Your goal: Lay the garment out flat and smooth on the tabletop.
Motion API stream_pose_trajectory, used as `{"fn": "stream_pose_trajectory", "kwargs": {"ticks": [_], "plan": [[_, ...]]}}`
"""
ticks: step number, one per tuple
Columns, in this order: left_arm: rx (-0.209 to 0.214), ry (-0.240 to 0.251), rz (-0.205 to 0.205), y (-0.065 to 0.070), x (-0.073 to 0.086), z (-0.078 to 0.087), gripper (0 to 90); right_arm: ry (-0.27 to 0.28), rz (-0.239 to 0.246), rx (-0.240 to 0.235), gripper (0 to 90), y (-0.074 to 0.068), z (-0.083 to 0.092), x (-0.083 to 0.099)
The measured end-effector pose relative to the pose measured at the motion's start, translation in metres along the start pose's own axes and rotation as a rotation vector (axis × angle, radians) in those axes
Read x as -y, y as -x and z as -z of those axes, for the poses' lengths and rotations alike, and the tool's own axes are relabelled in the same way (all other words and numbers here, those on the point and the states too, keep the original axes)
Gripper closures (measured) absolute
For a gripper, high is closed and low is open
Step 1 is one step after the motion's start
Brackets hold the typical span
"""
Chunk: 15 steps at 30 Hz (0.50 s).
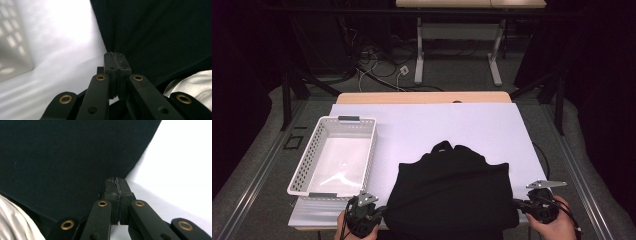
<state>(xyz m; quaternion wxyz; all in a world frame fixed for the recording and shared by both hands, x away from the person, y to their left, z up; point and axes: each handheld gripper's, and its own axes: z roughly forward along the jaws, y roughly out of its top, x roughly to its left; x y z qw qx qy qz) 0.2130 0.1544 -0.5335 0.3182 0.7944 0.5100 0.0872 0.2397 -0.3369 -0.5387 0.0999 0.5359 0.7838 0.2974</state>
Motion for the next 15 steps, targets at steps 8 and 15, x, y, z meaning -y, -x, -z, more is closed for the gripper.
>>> {"fn": "stream_pose_trajectory", "kwargs": {"ticks": [8, 15], "plan": [[0.06, -0.029, 0.012, 0.003, 0.002, -0.008, 89.7, -0.025, -0.005, 0.015, 90.0, 0.002, 0.007, 0.0], [0.105, -0.033, 0.026, 0.004, 0.002, -0.01, 89.0, -0.011, -0.049, 0.036, 90.0, 0.018, 0.023, 0.003]]}}
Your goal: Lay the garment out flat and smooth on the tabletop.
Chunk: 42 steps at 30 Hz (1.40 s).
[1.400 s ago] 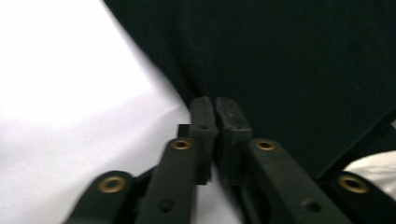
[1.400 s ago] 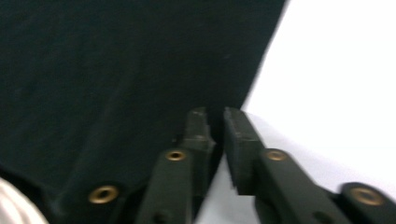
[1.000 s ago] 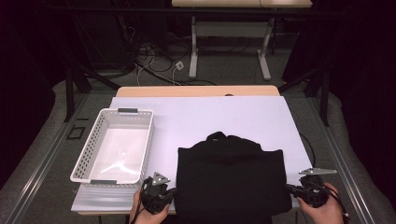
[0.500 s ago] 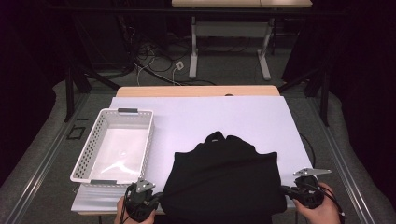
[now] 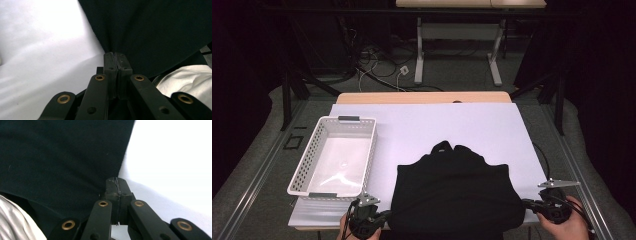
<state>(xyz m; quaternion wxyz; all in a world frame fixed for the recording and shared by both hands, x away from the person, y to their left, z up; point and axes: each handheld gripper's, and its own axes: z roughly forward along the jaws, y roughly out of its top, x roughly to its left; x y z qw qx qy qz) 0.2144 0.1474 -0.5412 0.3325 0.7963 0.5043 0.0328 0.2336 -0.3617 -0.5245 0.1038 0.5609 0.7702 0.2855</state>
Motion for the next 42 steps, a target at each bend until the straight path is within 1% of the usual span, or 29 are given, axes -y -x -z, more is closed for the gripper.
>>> {"fn": "stream_pose_trajectory", "kwargs": {"ticks": [1, 3, 4, 5, 6, 7, 8, 9, 11, 12, 15, 19, 21, 22, 23, 25, 27, 29, 31, 33, 36, 37, 39, 42], "plan": [[0.003, -0.004, -0.002, 0.0, 0.0, 0.0, 88.8, 0.001, -0.004, 0.005, 90.0, 0.001, 0.001, 0.0], [0.008, -0.005, -0.002, 0.001, -0.001, -0.002, 88.1, 0.001, -0.009, -0.001, 90.0, 0.002, 0.001, 0.001], [0.005, -0.006, -0.004, 0.001, -0.002, -0.002, 86.5, 0.003, -0.01, -0.008, 90.0, 0.002, 0.001, 0.0], [-0.001, 0.005, -0.007, 0.002, -0.003, -0.002, 83.8, 0.007, -0.01, -0.014, 90.0, 0.001, 0.001, 0.0], [0.0, 0.011, -0.01, 0.002, -0.005, -0.002, 79.7, 0.019, -0.01, -0.031, 89.7, 0.001, 0.001, -0.002], [0.014, 0.016, -0.009, 0.002, -0.008, -0.001, 76.8, 0.025, -0.011, -0.036, 87.3, 0.0, 0.001, -0.004], [0.023, 0.024, -0.009, 0.003, -0.011, -0.001, 74.0, 0.043, -0.007, -0.033, 82.4, -0.001, 0.001, -0.006], [0.025, 0.03, -0.017, 0.003, -0.015, -0.002, 72.1, 0.059, -0.009, -0.036, 78.9, -0.001, 0.002, -0.008], [0.024, 0.044, -0.047, 0.005, -0.023, -0.003, 68.3, 0.092, -0.014, -0.046, 72.8, -0.003, 0.004, -0.014], [0.022, 0.057, -0.059, 0.006, -0.027, -0.004, 65.7, 0.105, -0.01, -0.046, 72.7, -0.004, 0.004, -0.017], [0.03, 0.087, -0.082, 0.009, -0.043, -0.008, 60.7, 0.13, 0.017, -0.045, 68.9, -0.009, 0.005, -0.026], [0.024, 0.116, -0.13, 0.01, -0.065, -0.015, 55.6, 0.149, 0.065, -0.045, 68.0, -0.016, 0.003, -0.041], [0.024, 0.123, -0.148, 0.011, -0.076, -0.019, 54.0, 0.155, 0.081, -0.036, 67.4, -0.021, 0.0, -0.05], [0.027, 0.125, -0.149, 0.011, -0.08, -0.02, 53.4, 0.159, 0.086, -0.037, 66.4, -0.022, -0.002, -0.054], [0.021, 0.128, -0.158, 0.011, -0.087, -0.022, 52.4, 0.164, 0.091, -0.044, 65.2, -0.023, -0.004, -0.058], [0.013, 0.139, -0.173, 0.01, -0.098, -0.025, 50.4, 0.178, 0.115, -0.052, 62.6, -0.028, -0.008, -0.069], [0.025, 0.143, -0.172, 0.01, -0.108, -0.027, 48.2, 0.174, 0.14, -0.054, 61.1, -0.032, -0.012, -0.078], [0.029, 0.149, -0.181, 0.01, -0.119, -0.029, 46.6, 0.169, 0.158, -0.061, 60.0, -0.037, -0.017, -0.088], [0.027, 0.158, -0.196, 0.01, -0.129, -0.03, 46.1, 0.164, 0.176, -0.069, 57.7, -0.041, -0.02, -0.098], [0.017, 0.172, -0.209, 0.012, -0.139, -0.031, 45.0, 0.174, 0.198, -0.069, 56.2, -0.045, -0.023, -0.107], [0.015, 0.185, -0.213, 0.013, -0.151, -0.034, 44.1, 0.184, 0.203, -0.096, 56.1, -0.049, -0.028, -0.12], [0.015, 0.184, -0.218, 0.013, -0.154, -0.035, 44.0, 0.179, 0.197, -0.106, 55.9, -0.051, -0.029, -0.125], [0.02, 0.187, -0.211, 0.012, -0.162, -0.038, 43.0, 0.178, 0.209, -0.121, 53.3, -0.054, -0.032, -0.133], [0.035, 0.183, -0.185, 0.01, -0.171, -0.044, 41.9, 0.178, 0.237, -0.112, 52.2, -0.06, -0.036, -0.144]]}}
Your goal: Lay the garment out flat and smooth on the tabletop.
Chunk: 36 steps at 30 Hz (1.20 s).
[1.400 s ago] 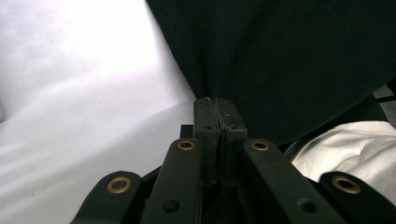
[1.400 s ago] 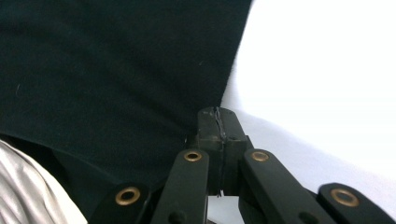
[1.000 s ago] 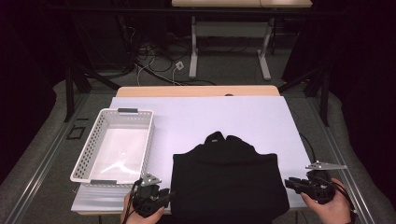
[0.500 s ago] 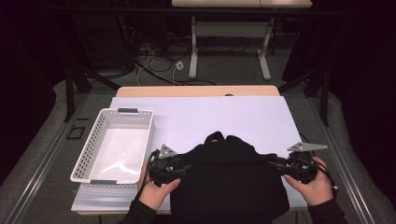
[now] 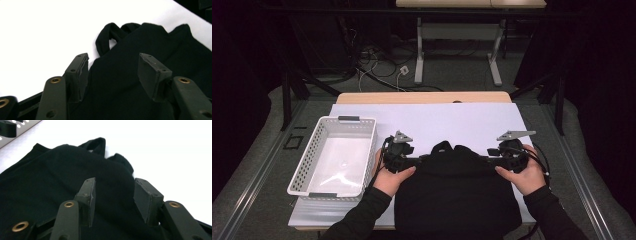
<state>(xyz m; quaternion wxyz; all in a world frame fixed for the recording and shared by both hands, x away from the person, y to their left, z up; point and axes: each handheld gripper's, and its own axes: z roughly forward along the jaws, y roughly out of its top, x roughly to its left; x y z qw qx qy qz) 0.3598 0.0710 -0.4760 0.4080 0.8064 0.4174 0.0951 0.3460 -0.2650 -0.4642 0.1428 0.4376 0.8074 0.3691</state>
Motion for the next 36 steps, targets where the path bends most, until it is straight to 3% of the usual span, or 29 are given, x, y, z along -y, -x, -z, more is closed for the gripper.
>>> {"fn": "stream_pose_trajectory", "kwargs": {"ticks": [11, 16, 20, 28, 36], "plan": [[0.031, 0.014, 0.023, -0.015, -0.029, -0.025, 39.8, -0.034, 0.097, -0.04, 54.8, -0.002, -0.028, -0.039], [0.011, 0.006, 0.035, -0.021, -0.036, -0.038, 39.8, -0.033, 0.069, -0.04, 53.0, 0.002, -0.045, -0.05], [0.034, 0.01, 0.069, -0.026, -0.038, -0.051, 39.8, -0.028, 0.051, -0.021, 48.7, 0.007, -0.061, -0.056], [0.001, 0.008, 0.086, -0.032, -0.036, -0.078, 40.0, -0.084, 0.029, 0.008, 45.8, 0.014, -0.098, -0.057], [0.045, -0.009, 0.129, -0.031, -0.033, -0.107, 42.9, -0.144, -0.014, 0.023, 45.9, 0.024, -0.127, -0.051]]}}
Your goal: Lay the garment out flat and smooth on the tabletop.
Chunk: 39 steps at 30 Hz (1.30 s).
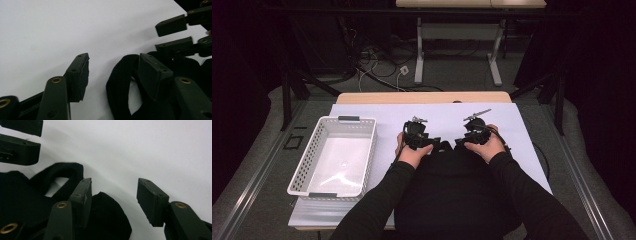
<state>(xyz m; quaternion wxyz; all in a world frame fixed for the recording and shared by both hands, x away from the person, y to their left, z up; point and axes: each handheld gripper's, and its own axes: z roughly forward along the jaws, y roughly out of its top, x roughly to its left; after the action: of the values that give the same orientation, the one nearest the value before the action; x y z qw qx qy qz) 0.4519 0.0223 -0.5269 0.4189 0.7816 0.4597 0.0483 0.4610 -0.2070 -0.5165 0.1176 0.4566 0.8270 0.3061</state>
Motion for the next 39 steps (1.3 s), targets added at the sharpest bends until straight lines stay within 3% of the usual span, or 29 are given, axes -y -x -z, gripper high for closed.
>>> {"fn": "stream_pose_trajectory", "kwargs": {"ticks": [5, 8, 11, 12, 13, 14, 16, 18, 23, 26, 39], "plan": [[0.018, -0.022, 0.002, 0.003, 0.003, -0.016, 42.9, -0.046, 0.004, -0.009, 46.9, 0.001, -0.01, 0.003], [0.032, -0.034, 0.01, 0.006, 0.004, -0.022, 42.9, -0.069, 0.031, 0.001, 50.4, -0.001, -0.014, 0.004], [0.026, -0.064, 0.004, 0.009, 0.005, -0.028, 45.2, -0.114, 0.033, 0.004, 57.7, 0.0, -0.017, 0.006], [0.02, -0.076, -0.001, 0.011, 0.004, -0.03, 46.5, -0.068, 0.017, -0.012, 62.2, 0.0, -0.02, 0.008], [0.006, -0.081, -0.016, 0.012, 0.004, -0.031, 47.0, -0.114, 0.013, -0.014, 66.0, 0.0, -0.018, 0.008], [-0.012, -0.083, -0.026, 0.013, 0.004, -0.032, 47.2, -0.116, 0.01, -0.02, 70.7, 0.0, -0.018, 0.008], [-0.01, -0.102, -0.004, 0.015, 0.003, -0.033, 53.2, -0.118, 0.011, -0.02, 75.6, -0.002, -0.019, 0.009], [-0.021, -0.112, -0.015, 0.015, 0.002, -0.033, 65.5, -0.131, 0.023, -0.015, 79.3, -0.004, -0.017, 0.008], [-0.031, -0.103, -0.009, 0.017, 0.001, -0.031, 82.2, -0.13, 0.027, 0.002, 84.3, -0.008, -0.013, 0.007], [-0.035, -0.088, -0.023, 0.017, -0.003, -0.023, 84.9, -0.11, 0.035, 0.018, 85.2, -0.01, -0.004, 0.005], [-0.092, 0.104, -0.024, 0.013, -0.04, 0.041, 85.8, 0.153, -0.024, 0.081, 85.8, 0.001, 0.055, -0.019]]}}
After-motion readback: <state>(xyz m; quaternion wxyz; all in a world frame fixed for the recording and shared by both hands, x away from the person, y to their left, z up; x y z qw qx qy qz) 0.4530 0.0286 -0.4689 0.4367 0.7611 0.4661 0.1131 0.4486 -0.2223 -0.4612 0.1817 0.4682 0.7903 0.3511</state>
